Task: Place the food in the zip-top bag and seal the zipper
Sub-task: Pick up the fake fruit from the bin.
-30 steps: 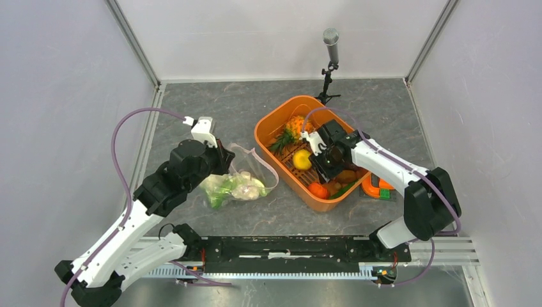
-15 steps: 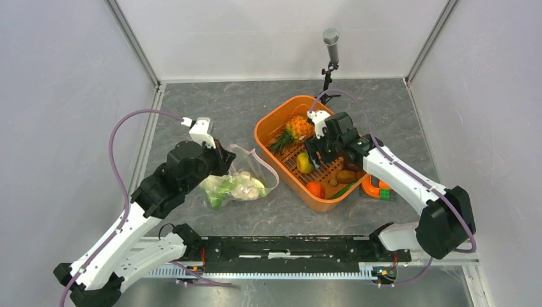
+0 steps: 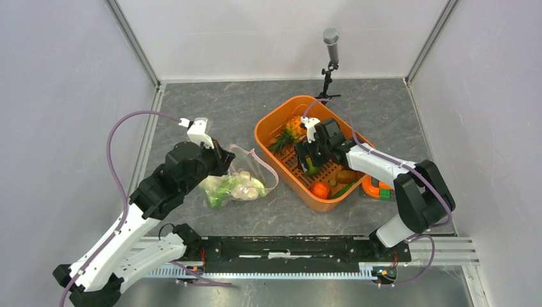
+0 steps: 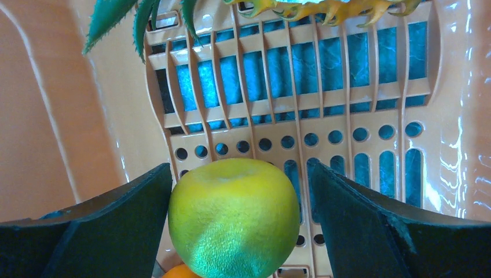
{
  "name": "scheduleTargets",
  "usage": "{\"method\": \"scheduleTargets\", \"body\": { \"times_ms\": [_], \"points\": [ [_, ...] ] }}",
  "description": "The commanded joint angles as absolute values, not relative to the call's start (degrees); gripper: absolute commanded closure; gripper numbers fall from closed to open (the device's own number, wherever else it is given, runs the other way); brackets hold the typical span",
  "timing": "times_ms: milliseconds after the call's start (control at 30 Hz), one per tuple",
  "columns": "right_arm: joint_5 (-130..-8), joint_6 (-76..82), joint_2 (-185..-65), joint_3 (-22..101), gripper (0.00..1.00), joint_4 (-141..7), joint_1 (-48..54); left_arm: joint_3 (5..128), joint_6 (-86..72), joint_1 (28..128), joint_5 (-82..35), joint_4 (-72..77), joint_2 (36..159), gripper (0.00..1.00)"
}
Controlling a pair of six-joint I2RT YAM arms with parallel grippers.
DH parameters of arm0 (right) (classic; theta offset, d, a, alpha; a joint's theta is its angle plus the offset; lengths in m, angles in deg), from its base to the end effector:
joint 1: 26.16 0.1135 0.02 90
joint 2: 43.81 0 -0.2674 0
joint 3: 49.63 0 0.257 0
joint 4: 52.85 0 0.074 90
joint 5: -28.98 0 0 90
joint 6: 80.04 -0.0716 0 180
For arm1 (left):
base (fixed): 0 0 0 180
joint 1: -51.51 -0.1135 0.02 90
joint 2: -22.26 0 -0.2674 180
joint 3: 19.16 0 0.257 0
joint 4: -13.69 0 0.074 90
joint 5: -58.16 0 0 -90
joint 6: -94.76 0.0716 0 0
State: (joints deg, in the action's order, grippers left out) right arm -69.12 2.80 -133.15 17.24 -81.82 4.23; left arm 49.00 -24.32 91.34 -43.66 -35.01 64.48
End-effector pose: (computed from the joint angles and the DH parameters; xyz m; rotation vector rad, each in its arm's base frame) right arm 0.2923 0.1831 0.1694 -0.5666 2.4474 0.4511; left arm 0.1522 -0.1078 0.3499 0.0503 2.0050 -0.5819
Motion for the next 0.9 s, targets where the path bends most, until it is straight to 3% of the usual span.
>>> {"method": "scheduleTargets", "body": {
  "times_ms": [0,200,633,867],
  "points": [
    [-70.12,3.80,-131.95,18.88,0.08,-81.55,4.29,48.95,-26.46,90.97,-45.18,-34.44,63.32,0.98],
    [-69.09,3.98,-129.69,17.94,0.40,-82.54,4.30,49.04,-26.48,90.97,-45.32,-34.97,62.95,0.98],
    [-66.41,1.31,-116.81,18.08,0.55,-78.30,4.25,48.99,-26.53,90.97,-44.20,-34.49,62.73,0.98],
    [-75.63,-6.53,-107.53,15.59,0.54,-67.71,4.40,50.39,-26.72,90.98,-41.89,-34.26,64.23,0.98]
  ]
}}
